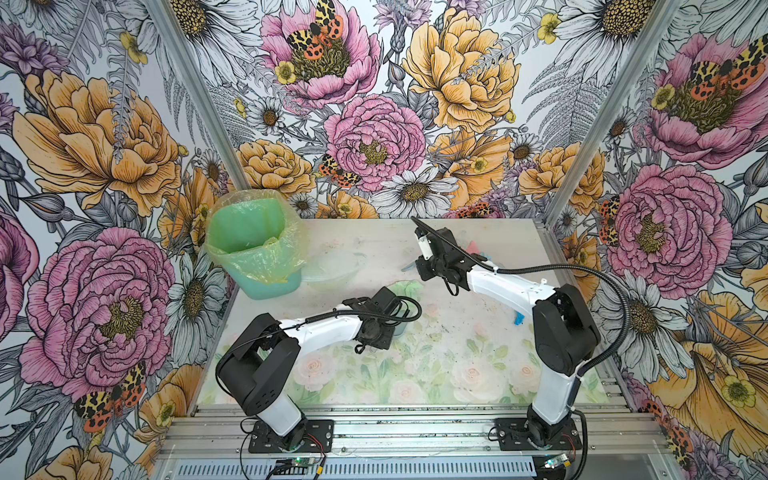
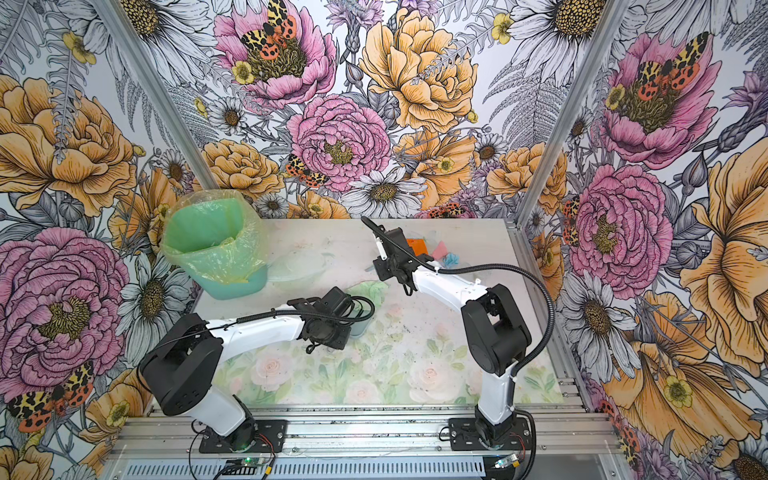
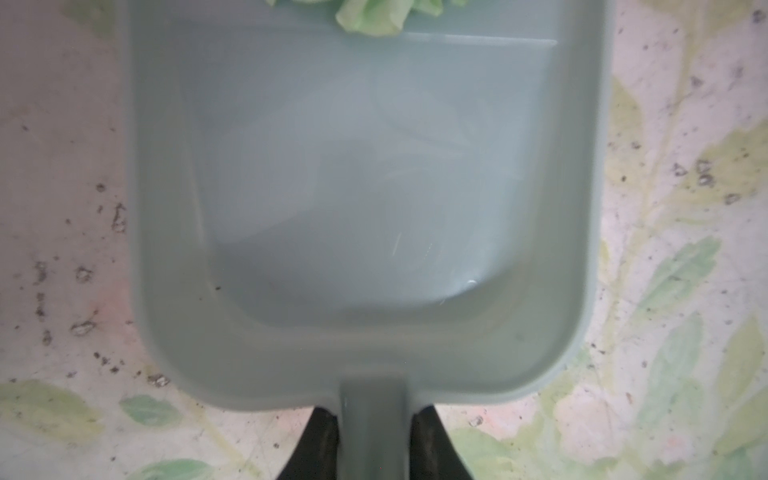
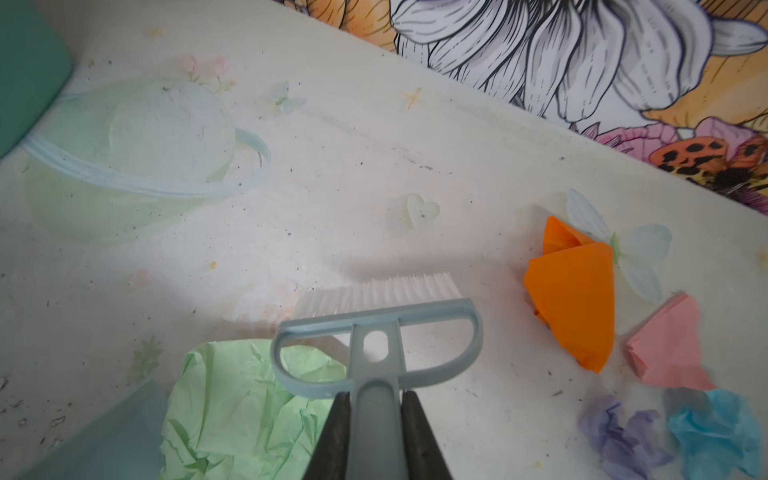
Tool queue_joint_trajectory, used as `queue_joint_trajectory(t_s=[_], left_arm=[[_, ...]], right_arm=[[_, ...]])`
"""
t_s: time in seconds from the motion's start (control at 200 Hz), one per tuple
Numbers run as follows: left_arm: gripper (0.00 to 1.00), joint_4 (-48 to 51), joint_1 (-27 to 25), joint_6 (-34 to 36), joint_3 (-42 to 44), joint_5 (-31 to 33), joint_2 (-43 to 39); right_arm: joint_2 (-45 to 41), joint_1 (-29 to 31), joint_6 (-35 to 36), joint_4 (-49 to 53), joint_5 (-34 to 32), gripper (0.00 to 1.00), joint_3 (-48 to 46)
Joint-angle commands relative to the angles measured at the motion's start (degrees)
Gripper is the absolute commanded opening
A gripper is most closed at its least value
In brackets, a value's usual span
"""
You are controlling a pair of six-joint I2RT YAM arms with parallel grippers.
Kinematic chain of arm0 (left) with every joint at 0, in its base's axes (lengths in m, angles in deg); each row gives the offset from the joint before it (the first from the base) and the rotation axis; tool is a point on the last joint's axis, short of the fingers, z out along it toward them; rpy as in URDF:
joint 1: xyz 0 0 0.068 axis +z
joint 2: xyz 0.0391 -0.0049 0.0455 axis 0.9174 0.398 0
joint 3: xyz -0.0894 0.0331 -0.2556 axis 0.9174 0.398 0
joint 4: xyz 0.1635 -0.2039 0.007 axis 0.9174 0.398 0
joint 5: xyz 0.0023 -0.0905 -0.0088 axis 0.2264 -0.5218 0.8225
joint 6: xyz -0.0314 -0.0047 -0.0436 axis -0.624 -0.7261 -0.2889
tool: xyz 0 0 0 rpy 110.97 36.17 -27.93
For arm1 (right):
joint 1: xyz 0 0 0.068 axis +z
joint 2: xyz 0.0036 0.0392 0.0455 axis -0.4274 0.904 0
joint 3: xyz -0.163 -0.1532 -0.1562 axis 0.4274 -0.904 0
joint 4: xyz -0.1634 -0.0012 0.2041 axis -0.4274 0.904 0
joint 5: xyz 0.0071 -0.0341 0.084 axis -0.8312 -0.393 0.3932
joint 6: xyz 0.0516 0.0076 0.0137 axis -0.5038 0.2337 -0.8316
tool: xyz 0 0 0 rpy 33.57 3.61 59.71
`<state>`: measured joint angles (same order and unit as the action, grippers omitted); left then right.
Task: Sweep away the paper scraps from the table
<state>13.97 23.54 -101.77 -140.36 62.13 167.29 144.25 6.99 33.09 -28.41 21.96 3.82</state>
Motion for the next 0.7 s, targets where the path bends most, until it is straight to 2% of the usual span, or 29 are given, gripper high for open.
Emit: queue_joint_trajectory(t_s=[0.0, 0.395, 0.696], left_arm=[[0.0, 0.3, -0.4, 0.7, -2.0, -1.2, 1.3], [0.0, 0.7, -0.4, 1.2, -3.5, -1.2, 3.0], [0.0, 0.8, -0.3, 1.5, -3.8, -1.2, 3.3]], right_arm=[[0.9, 1.5, -0.9, -0.1, 0.5, 0.0, 0.2], [-3.5, 4.5, 3.0, 0.4, 4.9, 0.0, -8.2], [-8.3, 5.1, 5.6, 0.9, 11.5, 0.0, -14.1]])
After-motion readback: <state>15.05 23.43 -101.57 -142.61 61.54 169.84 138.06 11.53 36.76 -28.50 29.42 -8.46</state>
